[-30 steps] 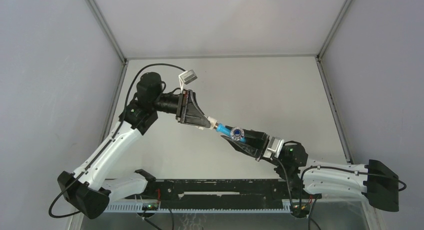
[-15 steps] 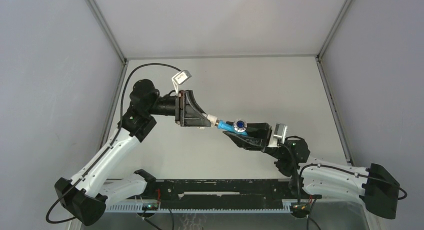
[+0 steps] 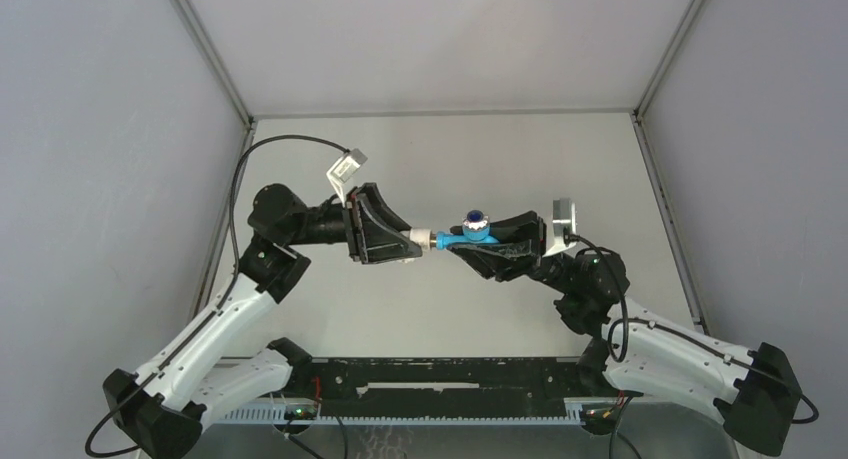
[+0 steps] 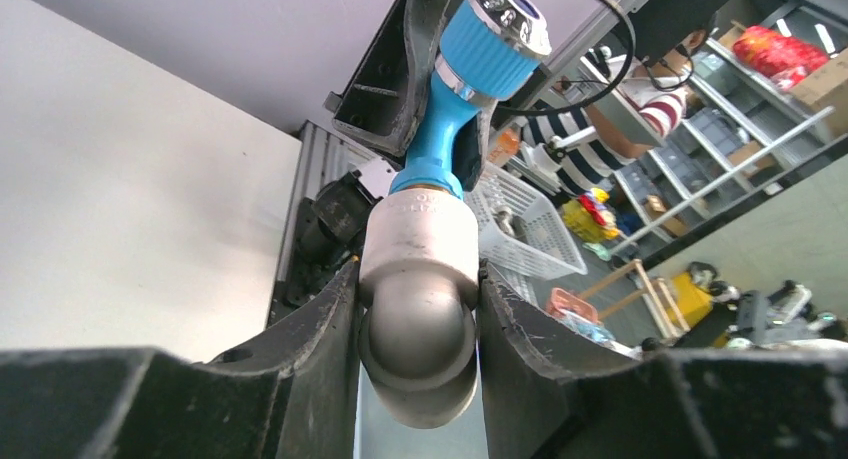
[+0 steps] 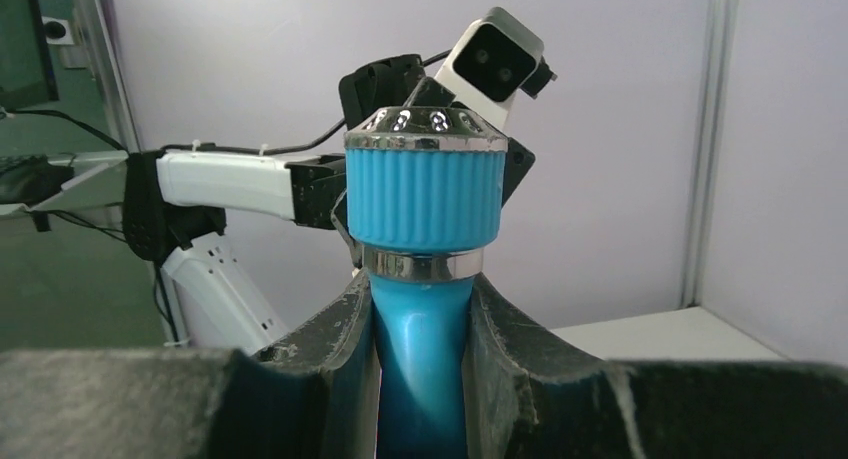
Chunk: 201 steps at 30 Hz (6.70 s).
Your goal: Install the water faucets
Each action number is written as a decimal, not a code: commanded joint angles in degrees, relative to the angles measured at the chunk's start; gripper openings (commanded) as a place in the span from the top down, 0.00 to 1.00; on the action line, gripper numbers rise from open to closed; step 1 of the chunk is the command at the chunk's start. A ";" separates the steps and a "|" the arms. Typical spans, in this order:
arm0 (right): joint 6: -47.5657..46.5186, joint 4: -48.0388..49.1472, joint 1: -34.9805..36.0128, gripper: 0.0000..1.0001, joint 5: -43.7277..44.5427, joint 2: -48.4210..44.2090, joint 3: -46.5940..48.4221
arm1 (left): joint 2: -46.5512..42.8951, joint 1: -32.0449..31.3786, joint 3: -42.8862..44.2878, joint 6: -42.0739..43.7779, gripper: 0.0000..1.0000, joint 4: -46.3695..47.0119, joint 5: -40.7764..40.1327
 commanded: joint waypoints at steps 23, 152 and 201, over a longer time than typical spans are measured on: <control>23.22 -37.30 -8.85 1.00 -19.18 12.74 20.66 | -7.11 -7.65 -7.14 20.65 1.00 4.47 -27.32; 1.76 -46.55 -26.94 0.10 -42.66 0.55 20.17 | -11.14 -3.78 -1.76 39.82 1.00 -19.23 -13.53; 45.51 -46.42 -23.79 1.00 -46.40 17.92 29.84 | -8.27 -12.71 -0.51 64.65 1.00 -32.27 -32.21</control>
